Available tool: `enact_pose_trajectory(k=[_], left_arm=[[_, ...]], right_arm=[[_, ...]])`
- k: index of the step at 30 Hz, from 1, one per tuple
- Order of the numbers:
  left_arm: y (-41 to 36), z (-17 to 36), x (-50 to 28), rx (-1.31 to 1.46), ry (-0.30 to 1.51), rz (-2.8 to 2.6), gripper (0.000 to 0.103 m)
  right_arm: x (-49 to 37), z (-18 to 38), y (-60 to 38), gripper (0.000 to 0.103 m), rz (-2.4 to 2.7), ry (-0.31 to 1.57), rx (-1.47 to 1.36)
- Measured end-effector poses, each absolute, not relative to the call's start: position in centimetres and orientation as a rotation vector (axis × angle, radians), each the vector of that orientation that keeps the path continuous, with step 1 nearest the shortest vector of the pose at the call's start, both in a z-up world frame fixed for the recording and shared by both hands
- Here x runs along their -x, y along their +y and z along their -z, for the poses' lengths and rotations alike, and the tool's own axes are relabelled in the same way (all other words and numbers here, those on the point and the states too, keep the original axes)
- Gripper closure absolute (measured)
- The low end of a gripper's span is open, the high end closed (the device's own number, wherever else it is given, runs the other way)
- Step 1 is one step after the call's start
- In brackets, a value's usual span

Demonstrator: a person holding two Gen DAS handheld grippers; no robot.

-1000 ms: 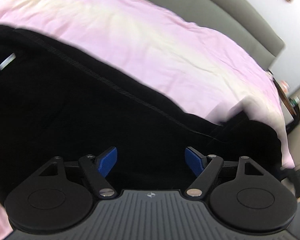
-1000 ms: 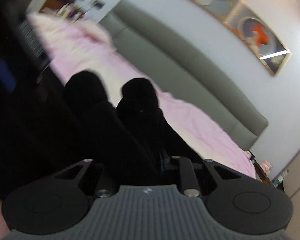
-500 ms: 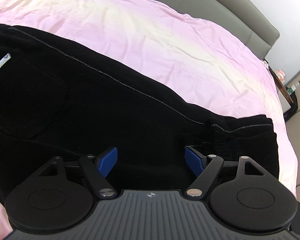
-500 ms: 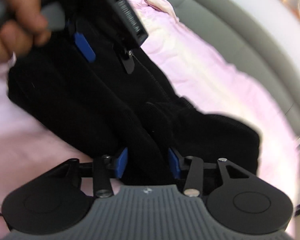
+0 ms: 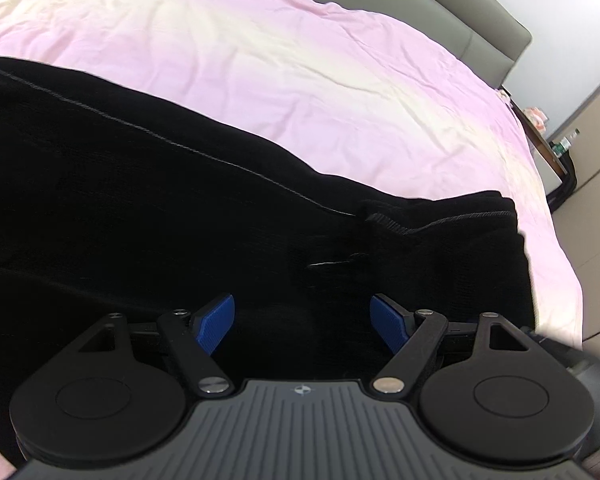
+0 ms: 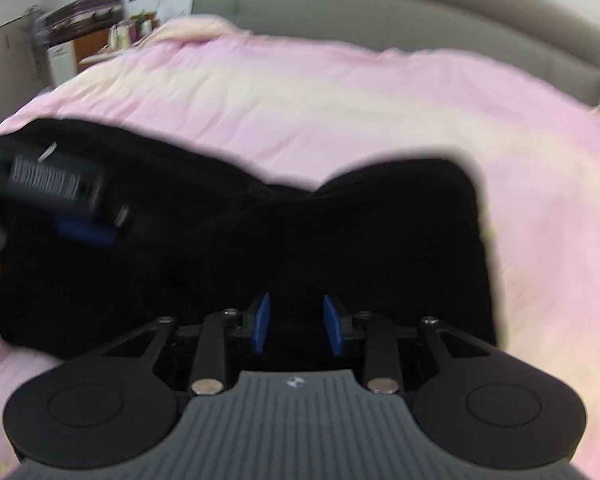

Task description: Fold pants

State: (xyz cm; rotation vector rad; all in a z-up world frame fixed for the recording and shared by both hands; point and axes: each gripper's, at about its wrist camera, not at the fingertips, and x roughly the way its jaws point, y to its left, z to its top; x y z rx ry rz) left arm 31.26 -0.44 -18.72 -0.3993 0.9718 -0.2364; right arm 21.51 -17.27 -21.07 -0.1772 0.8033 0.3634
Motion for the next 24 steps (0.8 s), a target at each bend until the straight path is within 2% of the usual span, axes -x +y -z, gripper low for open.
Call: enact_pose_trajectory(k=[2, 7, 9, 13, 17, 20, 24], left_arm=[[-1.4, 18.7, -31.6, 0.390, 0.978, 0.258, 0.012], [-4.5, 19.4, -33.2, 0.332, 0.997, 0.298, 0.011], [-6.0, 20.8, -34.1, 0.254, 1.049, 0.285, 0.008], [-6.6, 22.4, -34.6, 0.206, 1.033, 0.289, 0.000], [-5.9, 22.5, -34.5, 0.230, 1.032, 0.311, 0.000], [-4.5, 21.2, -34.1, 0.280, 1.030, 0.365, 0.010], [2.1, 17.6, -31.2, 0.356, 0.924, 0.270, 0.010]], right_arm=[[-19.9, 23.1, -16.4, 0.075, -0.345, 0.803, 0.218], [-21.5, 23.0, -18.4, 0.076, -0.333, 0.795, 0.059], [-22.0, 23.1, -18.5, 0.076, -0.339, 0.792, 0.027], [-21.8, 22.9, -19.0, 0.076, -0.341, 0.796, 0.010], [-21.5, 22.8, -19.0, 0.074, -0.340, 0.785, 0.017], [-21.4, 22.6, -19.6, 0.071, -0.348, 0.771, -0.019], [-21.0, 22.3, -19.9, 0.071, -0.344, 0.754, -0.033]])
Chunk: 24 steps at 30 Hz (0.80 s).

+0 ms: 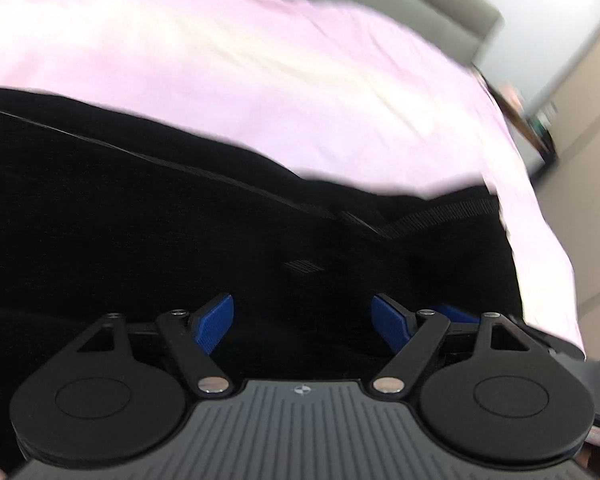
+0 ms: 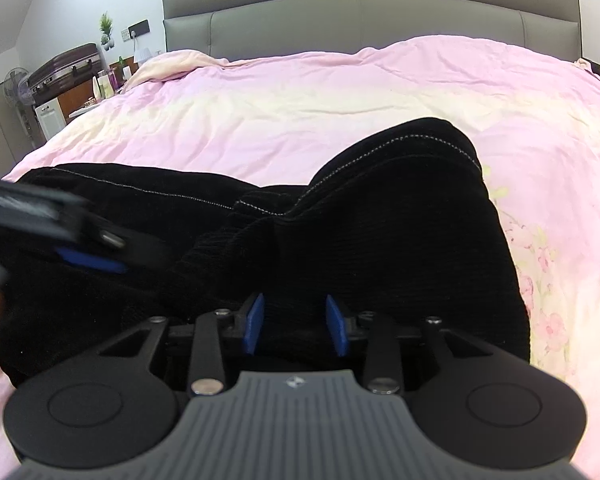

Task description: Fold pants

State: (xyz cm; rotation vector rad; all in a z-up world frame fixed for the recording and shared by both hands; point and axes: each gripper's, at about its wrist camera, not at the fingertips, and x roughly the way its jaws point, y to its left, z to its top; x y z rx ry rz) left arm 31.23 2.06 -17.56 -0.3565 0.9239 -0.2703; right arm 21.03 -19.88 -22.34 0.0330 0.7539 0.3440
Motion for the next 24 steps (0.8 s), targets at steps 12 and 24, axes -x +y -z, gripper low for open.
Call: enact_pose_trajectory(k=[12, 24], left_arm=[[30.8, 18.2, -22.7, 0.722, 0.780, -0.313, 0.003], [35.9, 23.3, -25.0, 1.009, 0.743, -0.253, 0.000]], right_arm=[[-17.6, 18.7, -14.8, 0.061, -0.370, 0.585, -0.007], [-19.0, 19.7, 8.4, 0.067, -0.624, 0.721, 0.076]])
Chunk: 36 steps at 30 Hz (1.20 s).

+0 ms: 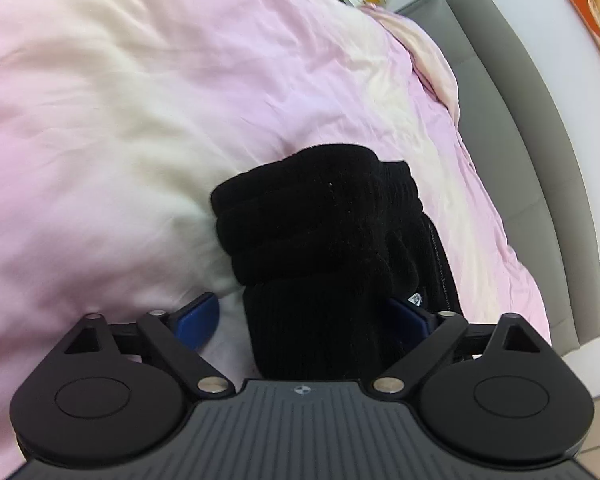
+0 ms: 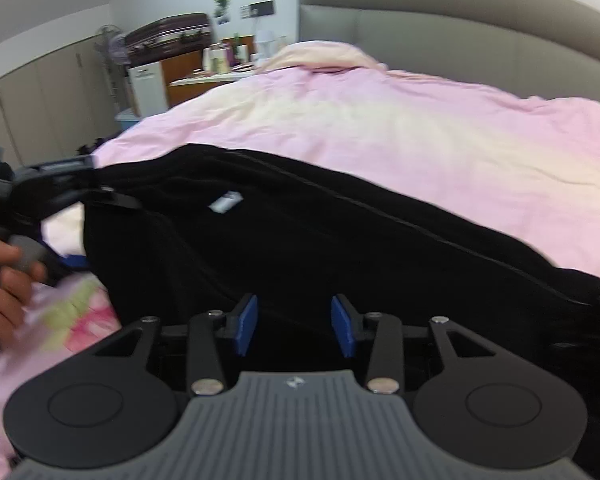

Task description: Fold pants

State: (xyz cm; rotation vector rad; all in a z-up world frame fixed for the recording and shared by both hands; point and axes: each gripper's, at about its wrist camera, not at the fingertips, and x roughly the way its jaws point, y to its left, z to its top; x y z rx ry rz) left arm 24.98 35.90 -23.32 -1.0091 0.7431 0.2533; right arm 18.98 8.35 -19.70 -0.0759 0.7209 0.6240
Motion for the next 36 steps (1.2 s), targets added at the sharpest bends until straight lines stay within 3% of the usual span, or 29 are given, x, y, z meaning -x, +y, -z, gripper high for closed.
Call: enact_pose_trajectory(k=[7, 8, 9, 12, 19, 25, 36], left_arm=[[37.1, 25.1, -25.7, 1.115, 0.629, -0.178, 0.001], [37.3, 25.3, -25.6, 1.137, 0.611, -0.195, 0.010], [37.4, 25.4, -25.4, 1.140, 0.602, -0.208, 0.034], [36.8, 24.6, -24.9, 1.063, 0.566, -0.201, 0.047], [31.3, 18.2, -24.3, 0.682, 0.459, -0.188, 0.051], [23.9, 13.8, -24.8, 0.275, 0.428, -0.117, 0.051], [7.9, 14.0, -25.6, -0.399, 0.365, 0.018, 0.050]], right_arm=[[-20.2, 25.1, 15.8, 0.066, -0.644, 0.840, 0.151], [-19.6, 25.9, 16.5, 0.066, -0.641, 0.808, 0.208], [-18.8, 26.3, 16.9, 0.066, -0.641, 0.764, 0.259], [-18.3, 26.1, 16.6, 0.066, -0.644, 0.740, 0.245], [-18.6, 23.4, 11.5, 0.067, -0.692, 0.784, -0.046], [-16.3, 21.0, 5.7, 0.066, -0.638, 0.720, -0.050], [-14.3, 20.7, -6.8, 0.064, -0.431, 0.721, -0.099]])
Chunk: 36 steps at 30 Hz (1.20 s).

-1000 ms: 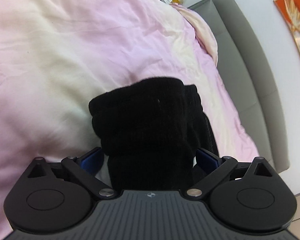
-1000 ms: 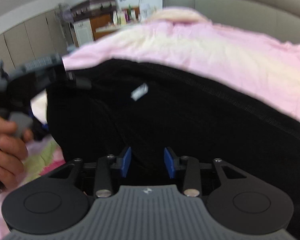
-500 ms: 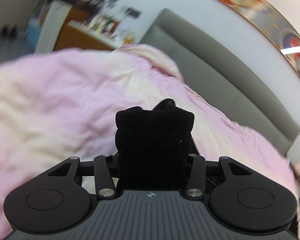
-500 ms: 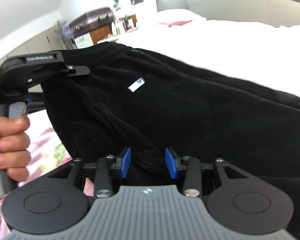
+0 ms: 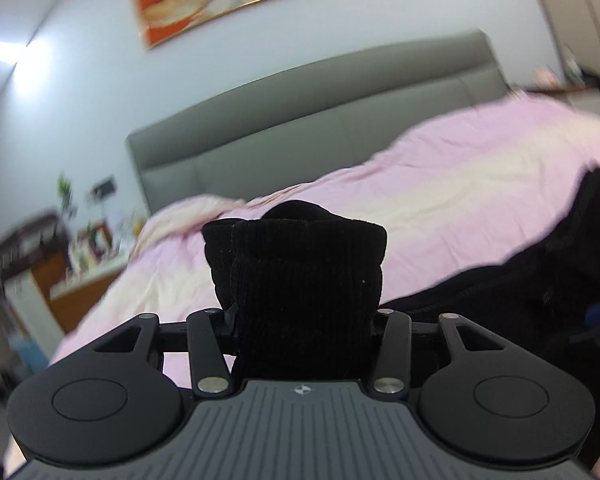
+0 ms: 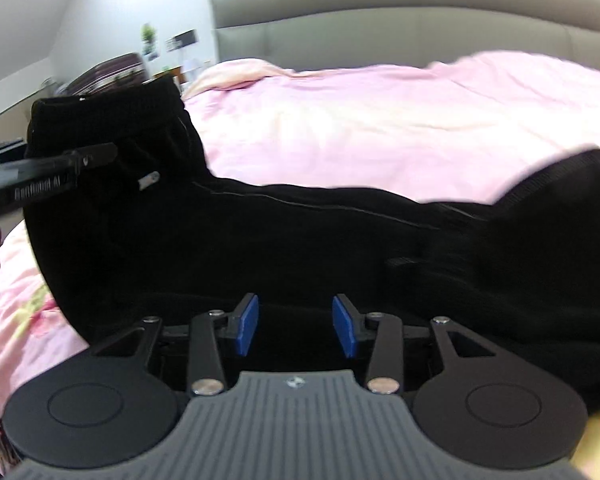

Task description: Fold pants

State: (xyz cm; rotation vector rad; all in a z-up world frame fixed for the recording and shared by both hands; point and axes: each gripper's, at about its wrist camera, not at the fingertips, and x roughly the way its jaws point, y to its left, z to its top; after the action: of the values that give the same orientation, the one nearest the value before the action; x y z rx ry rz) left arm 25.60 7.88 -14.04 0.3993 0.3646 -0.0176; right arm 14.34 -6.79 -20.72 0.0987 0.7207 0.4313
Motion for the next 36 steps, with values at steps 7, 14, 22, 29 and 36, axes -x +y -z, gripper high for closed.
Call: enact_pose_trajectory(k=[7, 14, 22, 29, 36], left_arm=[[0.5, 20.1, -26.9, -0.647, 0.485, 0.139, 0.049], [0.3, 25.0, -26.8, -0.671, 0.589, 0.252, 0.038], [4.5, 20.4, -25.8, -0.381, 0.665, 0.337, 0.017], [15.1, 15.6, -23.6, 0.083, 0.626, 0.298, 0.006], [24.1, 20.1, -25.8, 0.391, 0.847, 0.071, 0.013]], right_arm=[[-14.1, 20.8, -8.7, 0.067, -0.429, 0.683, -0.085], [-14.3, 21.6, -9.5, 0.069, -0.438, 0.709, -0.021], [-15.5, 22.2, -9.3, 0.068, -0.459, 0.736, -0.056], [-15.2, 20.9, -10.0, 0.056, -0.478, 0.712, -0.162], [-16.9, 18.8, -7.8, 0.050, -0.534, 0.698, -0.261]])
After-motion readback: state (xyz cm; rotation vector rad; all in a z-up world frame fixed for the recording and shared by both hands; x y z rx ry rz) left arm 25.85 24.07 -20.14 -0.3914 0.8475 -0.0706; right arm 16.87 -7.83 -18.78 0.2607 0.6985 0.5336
